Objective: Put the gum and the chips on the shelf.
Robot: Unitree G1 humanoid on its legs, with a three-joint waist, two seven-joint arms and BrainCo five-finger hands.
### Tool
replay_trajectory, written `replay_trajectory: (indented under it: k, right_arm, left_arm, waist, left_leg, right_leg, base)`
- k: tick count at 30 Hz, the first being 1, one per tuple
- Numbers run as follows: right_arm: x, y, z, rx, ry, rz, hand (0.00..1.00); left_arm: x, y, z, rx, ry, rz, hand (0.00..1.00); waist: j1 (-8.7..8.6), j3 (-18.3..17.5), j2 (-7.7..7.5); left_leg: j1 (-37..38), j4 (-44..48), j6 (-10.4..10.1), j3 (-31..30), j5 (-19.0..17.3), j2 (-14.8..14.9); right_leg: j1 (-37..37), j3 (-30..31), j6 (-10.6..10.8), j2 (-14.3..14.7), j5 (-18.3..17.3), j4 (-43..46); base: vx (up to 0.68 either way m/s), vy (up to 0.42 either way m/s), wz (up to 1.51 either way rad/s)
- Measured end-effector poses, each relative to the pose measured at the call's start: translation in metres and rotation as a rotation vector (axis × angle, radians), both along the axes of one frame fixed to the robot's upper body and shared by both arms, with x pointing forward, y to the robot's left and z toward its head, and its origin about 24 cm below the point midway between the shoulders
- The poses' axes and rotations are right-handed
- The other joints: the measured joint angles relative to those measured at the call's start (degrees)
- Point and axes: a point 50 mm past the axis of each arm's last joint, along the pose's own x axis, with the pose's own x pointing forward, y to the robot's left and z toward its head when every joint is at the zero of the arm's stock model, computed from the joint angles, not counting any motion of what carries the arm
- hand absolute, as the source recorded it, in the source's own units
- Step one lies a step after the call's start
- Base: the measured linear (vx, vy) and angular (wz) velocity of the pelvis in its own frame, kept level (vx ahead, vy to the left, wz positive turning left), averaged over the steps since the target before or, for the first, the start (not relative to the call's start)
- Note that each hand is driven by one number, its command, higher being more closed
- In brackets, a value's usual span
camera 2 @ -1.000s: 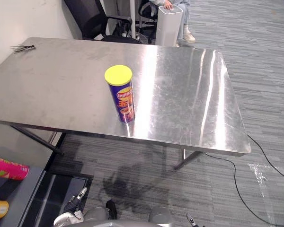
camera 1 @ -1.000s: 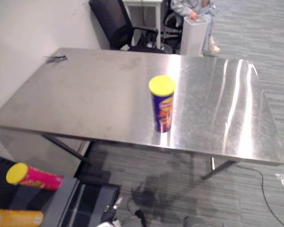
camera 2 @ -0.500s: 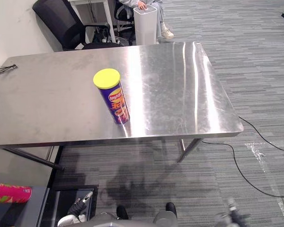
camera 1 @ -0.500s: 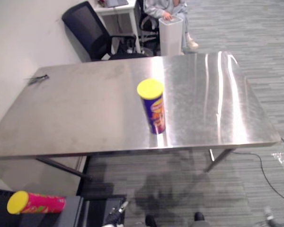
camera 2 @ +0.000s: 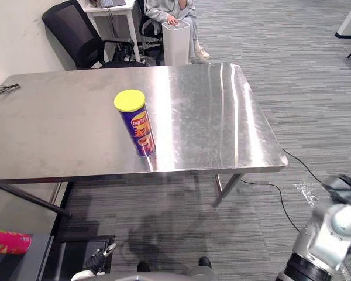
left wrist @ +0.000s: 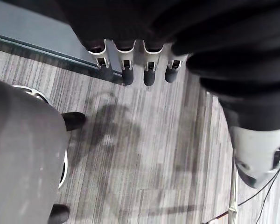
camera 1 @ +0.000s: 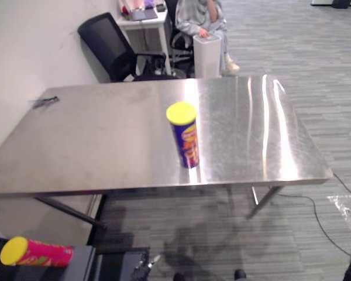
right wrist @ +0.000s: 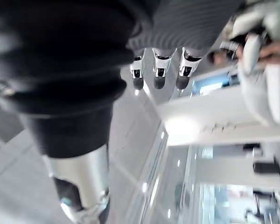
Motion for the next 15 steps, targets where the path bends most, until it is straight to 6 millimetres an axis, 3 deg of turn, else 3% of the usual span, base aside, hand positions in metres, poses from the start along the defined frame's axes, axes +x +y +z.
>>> replay_trajectory:
  k: [7,11,15]
  right_arm:
    - [0.045,0.066,-0.011,-0.168,0.162,0.515,0.0]
    - [0.068,0.099,-0.037,-0.179,0.307,0.734,0.0]
    - [0.081,0.118,-0.053,-0.172,0.398,0.832,0.0]
  left_arm:
    - [0.003,-0.001,0.001,-0.009,-0.01,-0.06,0.0]
    - [0.005,-0.003,0.001,-0.015,-0.014,-0.083,0.0]
    - [0.009,-0.005,0.002,-0.016,-0.024,-0.099,0.0]
  waist:
    - [0.29,-0.15,-0.71]
    - [1.23,-0.19,-0.66]
    - [2.31,-0.21,-0.49]
  left_leg:
    - [0.18,0.01,0.11,-0.62,0.07,-0.29]
    - [0.38,0.0,0.27,-2.71,0.5,-0.53]
    - [0.3,0.0,0.31,-3.41,0.66,-0.51]
  right_leg:
    - [0.75,-0.62,-0.1,-0.11,0.16,-0.14]
    - [2.43,-2.74,-0.1,-0.21,0.26,-1.14]
    - [2.88,-3.53,-0.11,-0.22,0.26,-1.28]
  base:
    - [-0.01,-0.003,0.03]
    - [-0.03,-0.021,0.23]
    - [-0.03,-0.025,0.11]
